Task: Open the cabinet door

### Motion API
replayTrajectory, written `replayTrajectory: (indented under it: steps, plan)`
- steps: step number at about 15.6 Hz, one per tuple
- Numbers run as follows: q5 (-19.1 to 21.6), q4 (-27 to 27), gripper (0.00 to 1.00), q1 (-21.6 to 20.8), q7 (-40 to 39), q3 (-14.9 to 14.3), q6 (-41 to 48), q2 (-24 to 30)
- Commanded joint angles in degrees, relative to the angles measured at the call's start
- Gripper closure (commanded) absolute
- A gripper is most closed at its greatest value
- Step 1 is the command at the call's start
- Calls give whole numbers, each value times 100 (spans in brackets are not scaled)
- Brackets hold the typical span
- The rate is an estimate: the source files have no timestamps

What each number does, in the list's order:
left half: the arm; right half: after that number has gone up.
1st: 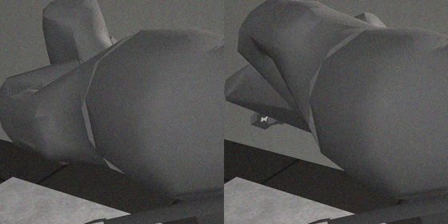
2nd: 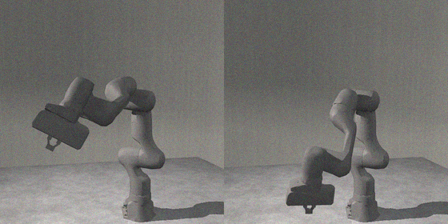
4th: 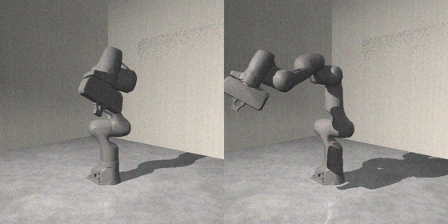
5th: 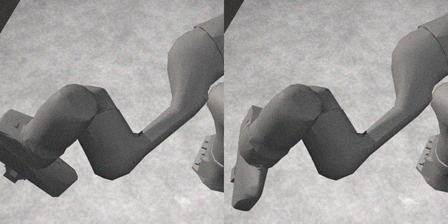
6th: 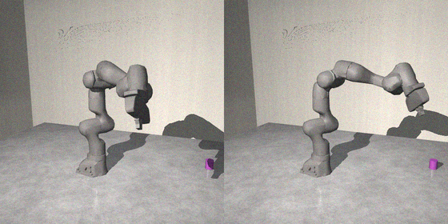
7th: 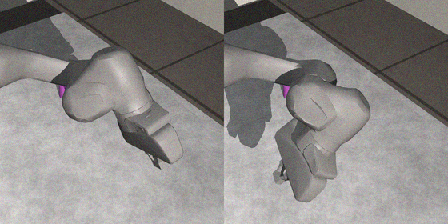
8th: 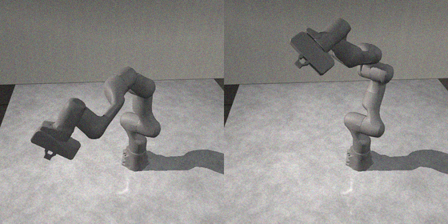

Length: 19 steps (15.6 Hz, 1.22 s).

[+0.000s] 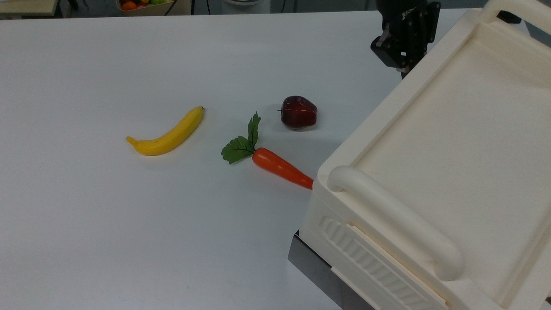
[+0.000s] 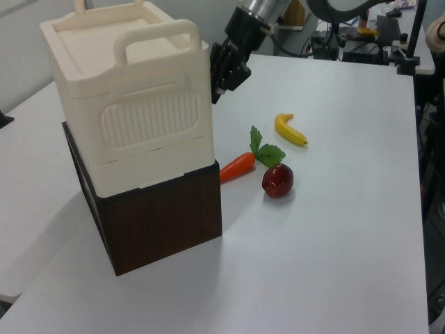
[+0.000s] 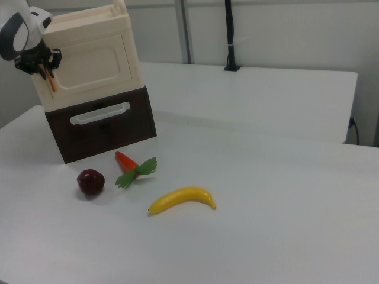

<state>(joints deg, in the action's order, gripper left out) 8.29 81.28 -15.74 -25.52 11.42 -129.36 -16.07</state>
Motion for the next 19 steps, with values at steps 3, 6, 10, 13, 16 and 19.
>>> replayTrajectory:
  steps: [3,6,10,13,16,19]
  plan:
    - [58,-68,86,-34,-67,9,-98,-37]
    - [41,-42,86,-26,-58,9,-37,33]
    - [49,177,86,-26,-14,0,7,244]
    - [41,441,86,-8,117,-26,7,446]
    - [41,670,86,53,310,-26,33,630]
    - [41,697,86,88,329,-35,288,710]
